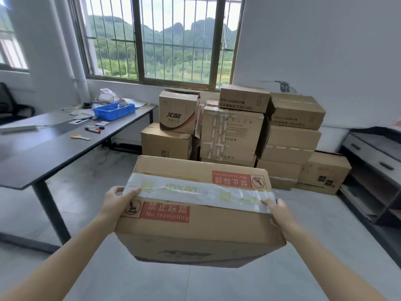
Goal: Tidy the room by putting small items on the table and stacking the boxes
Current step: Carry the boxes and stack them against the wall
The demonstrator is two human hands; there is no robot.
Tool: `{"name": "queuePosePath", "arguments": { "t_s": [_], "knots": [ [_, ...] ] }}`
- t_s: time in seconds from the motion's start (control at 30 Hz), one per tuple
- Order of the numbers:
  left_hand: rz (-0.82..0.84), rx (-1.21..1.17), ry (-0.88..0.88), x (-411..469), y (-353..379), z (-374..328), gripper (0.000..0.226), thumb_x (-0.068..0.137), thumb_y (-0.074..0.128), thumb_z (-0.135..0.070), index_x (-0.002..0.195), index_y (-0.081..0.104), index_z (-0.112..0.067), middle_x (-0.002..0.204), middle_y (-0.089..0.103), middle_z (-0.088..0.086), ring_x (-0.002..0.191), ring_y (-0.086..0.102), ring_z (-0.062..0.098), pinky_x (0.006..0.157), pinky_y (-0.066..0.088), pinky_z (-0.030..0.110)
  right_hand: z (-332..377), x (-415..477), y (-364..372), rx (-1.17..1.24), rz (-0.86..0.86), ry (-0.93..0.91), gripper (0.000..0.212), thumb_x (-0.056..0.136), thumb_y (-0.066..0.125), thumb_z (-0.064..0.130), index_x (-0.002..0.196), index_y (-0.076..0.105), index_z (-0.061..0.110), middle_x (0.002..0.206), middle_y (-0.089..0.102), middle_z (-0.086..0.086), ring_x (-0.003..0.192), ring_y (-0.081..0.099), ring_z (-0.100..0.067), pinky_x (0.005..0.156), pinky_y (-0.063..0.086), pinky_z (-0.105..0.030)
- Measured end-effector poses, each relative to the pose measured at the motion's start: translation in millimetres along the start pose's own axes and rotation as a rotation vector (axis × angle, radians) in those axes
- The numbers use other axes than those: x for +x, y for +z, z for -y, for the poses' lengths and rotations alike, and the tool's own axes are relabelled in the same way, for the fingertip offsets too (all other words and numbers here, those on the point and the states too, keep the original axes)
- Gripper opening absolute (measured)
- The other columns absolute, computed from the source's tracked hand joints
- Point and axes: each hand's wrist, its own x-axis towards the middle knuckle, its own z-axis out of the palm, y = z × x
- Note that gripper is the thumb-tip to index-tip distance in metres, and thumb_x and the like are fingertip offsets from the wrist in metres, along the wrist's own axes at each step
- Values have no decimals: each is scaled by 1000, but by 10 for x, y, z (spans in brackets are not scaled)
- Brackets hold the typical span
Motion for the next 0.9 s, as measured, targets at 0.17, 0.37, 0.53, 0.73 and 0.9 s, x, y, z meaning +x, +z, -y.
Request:
{"name": "queuePosePath", "arguments": {
  "t_s": [0.17, 0.37, 0.53, 0.73, 0.9],
  "knots": [
    [-91, 31, 19, 726, 90, -112, 40, 83, 70, -27, 112, 50, -9, 94, 64, 18, 75, 64, 30, 61, 51, 36, 243, 971, 541, 27, 88, 43, 44, 93, 46, 45, 117, 45, 8, 110, 57, -10, 102, 57, -27, 85, 48, -39],
    [-177, 48, 72, 1471, 194, 73, 33, 85, 66, -26, 111, 47, -17, 87, 64, 14, 75, 64, 33, 73, 54, 49, 498, 1783, 1133, 46, 139, 82, 43, 99, 30, 46, 83, 61, 21, 88, 65, -4, 92, 59, -25, 94, 45, -38],
    [-214, -17, 130, 2430, 332, 80, 31, 86, 64, -21, 112, 47, -17, 86, 63, 6, 72, 64, 27, 62, 51, 37, 923, 2535, 1644, 28, 63, 23, 42, 99, 28, 47, 79, 58, 24, 87, 63, -2, 92, 57, -25, 93, 44, -39],
    [-185, -95, 201, 3746, 402, -128, 29, 87, 63, -15, 112, 48, -16, 97, 62, 13, 74, 63, 26, 62, 50, 36, 1546, 3447, 2240, 66, 4, 1, 58, 87, 30, 68, 94, 60, 20, 102, 67, -9, 97, 62, -28, 95, 47, -46],
    [-139, -83, 293, 4539, 450, -330, 62, 62, 68, -51, 112, 46, -22, 96, 61, -3, 84, 61, 16, 65, 49, 34, 1891, 3964, 2612, 213, -105, 33, 70, 84, 25, 73, 112, 59, 18, 113, 65, -10, 104, 61, -30, 98, 45, -50]
  ]
}}
